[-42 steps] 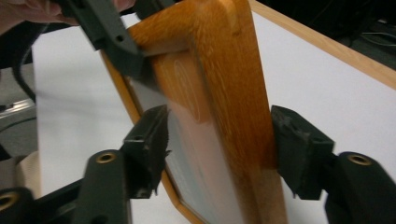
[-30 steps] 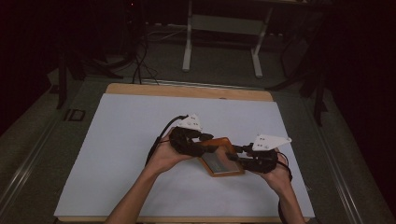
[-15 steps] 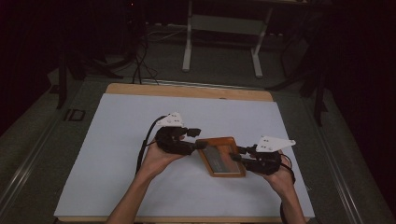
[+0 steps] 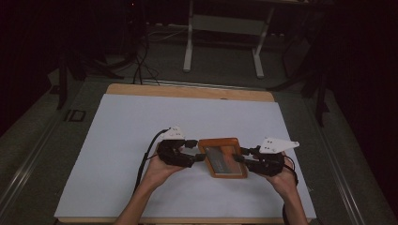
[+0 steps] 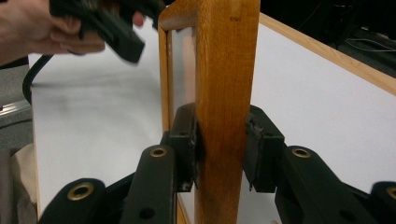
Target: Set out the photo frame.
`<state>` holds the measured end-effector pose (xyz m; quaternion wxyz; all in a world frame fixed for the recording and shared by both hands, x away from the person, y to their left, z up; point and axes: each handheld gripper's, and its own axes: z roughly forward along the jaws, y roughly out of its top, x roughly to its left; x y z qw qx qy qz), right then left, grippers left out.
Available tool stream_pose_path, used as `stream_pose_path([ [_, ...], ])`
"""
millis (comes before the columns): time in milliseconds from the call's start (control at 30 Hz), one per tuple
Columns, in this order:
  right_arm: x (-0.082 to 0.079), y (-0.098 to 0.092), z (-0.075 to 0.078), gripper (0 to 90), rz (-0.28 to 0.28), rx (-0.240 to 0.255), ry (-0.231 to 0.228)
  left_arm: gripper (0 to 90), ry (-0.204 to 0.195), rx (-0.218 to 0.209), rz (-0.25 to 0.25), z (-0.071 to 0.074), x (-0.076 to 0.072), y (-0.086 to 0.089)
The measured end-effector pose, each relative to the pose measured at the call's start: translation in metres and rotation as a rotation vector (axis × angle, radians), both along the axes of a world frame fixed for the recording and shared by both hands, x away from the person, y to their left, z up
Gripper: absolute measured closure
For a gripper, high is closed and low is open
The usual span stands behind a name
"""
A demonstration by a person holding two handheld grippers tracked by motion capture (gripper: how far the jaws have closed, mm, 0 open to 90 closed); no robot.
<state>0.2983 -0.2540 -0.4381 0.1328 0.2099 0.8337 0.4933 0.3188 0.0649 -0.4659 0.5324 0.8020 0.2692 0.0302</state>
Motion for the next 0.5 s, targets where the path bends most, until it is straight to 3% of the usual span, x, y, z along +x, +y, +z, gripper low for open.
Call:
stream_pose_path([
  [267, 0.000, -0.003, -0.001, 67.9, 0.002, 0.004, 0.000, 34.5, 0.007, -0.003, -0.004, -0.017, -0.004, -0.012],
  [500, 0.000, -0.006, -0.003, 67.9, 0.003, 0.011, 0.005, 35.5, 0.009, -0.003, -0.030, -0.031, 0.000, -0.026],
])
